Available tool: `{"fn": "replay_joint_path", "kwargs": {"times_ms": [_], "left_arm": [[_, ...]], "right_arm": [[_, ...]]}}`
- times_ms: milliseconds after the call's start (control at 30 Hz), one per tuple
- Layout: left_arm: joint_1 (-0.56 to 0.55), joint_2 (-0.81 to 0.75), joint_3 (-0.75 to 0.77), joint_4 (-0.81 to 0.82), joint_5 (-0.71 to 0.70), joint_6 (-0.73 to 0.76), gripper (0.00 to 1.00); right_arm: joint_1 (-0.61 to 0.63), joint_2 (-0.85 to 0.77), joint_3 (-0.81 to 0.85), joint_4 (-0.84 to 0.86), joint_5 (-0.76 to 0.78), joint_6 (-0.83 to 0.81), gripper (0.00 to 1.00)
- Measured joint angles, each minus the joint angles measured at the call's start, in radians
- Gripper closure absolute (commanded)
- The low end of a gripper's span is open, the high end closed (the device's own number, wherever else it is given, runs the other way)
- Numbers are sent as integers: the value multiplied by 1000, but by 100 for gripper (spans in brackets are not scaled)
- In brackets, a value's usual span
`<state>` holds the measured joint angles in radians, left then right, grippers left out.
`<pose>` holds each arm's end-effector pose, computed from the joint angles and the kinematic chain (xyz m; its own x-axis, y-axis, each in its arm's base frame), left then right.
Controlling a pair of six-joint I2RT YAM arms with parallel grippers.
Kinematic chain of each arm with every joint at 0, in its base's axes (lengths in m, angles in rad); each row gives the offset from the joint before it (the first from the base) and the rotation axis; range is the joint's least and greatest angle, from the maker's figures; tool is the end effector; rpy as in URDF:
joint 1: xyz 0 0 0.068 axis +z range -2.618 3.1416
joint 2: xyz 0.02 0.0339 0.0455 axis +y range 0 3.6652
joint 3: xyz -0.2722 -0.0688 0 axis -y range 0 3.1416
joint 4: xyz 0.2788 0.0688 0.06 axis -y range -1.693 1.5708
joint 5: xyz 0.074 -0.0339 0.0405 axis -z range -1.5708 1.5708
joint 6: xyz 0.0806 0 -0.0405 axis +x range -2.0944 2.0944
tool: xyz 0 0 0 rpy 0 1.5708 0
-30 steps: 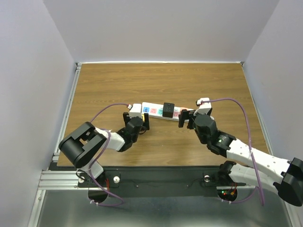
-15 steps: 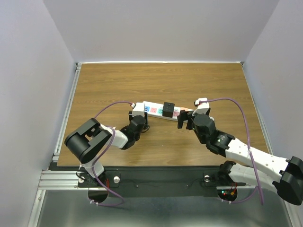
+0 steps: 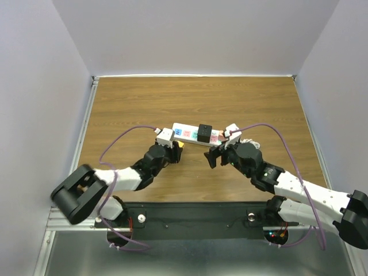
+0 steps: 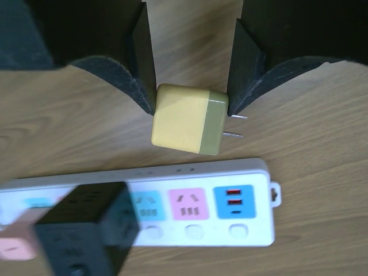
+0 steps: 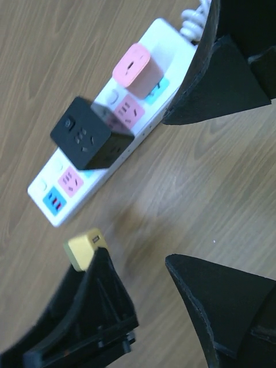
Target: Insert the plug
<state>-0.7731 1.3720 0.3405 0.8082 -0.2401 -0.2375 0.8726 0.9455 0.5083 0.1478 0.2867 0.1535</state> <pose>0.2348 -0.2024 0.1382 -0.2746 -0.0514 -0.9602 0.4607 0.8695 -0.1782 0.1998 0.2026 0.2273 -0.2670 -0.0900 -0.9595 -0.5259 0.8479 0.0668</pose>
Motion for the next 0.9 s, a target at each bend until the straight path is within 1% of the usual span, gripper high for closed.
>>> {"fn": "replay_joint_path", "kwargs": {"times_ms": [33,67,167,200,267,333,467,600,767,900], "left_arm": [[0,-29,-8,0,17,-2,100],[-1,-116,-34,-3,64,-10,100],[-4,-285,-85,-5,185,-47,100],[-4,-316,-93,-6,212,-56,100],[-5,-396,-112,-5,320,-86,100],[-6,-431,-119,3,392,-113,100],[-6,-455,-141,53,565,-180,100],[-18,-445,-151,115,716,-241,100],[-20,-401,-151,200,828,-295,100],[-24,-394,-151,235,869,-322,100]], "right_arm": [[1,-5,-3,2,-18,-9,2],[6,-30,-19,18,-66,-36,2],[6,-110,-71,76,-217,-111,2],[7,-134,-84,88,-255,-129,2],[8,-190,-112,120,-358,-178,2],[12,-223,-119,137,-449,-222,2],[14,-187,-109,171,-554,-303,3],[20,-112,-91,174,-602,-377,2],[26,-101,-91,174,-658,-457,2],[37,-100,-91,175,-681,-510,2]]}}
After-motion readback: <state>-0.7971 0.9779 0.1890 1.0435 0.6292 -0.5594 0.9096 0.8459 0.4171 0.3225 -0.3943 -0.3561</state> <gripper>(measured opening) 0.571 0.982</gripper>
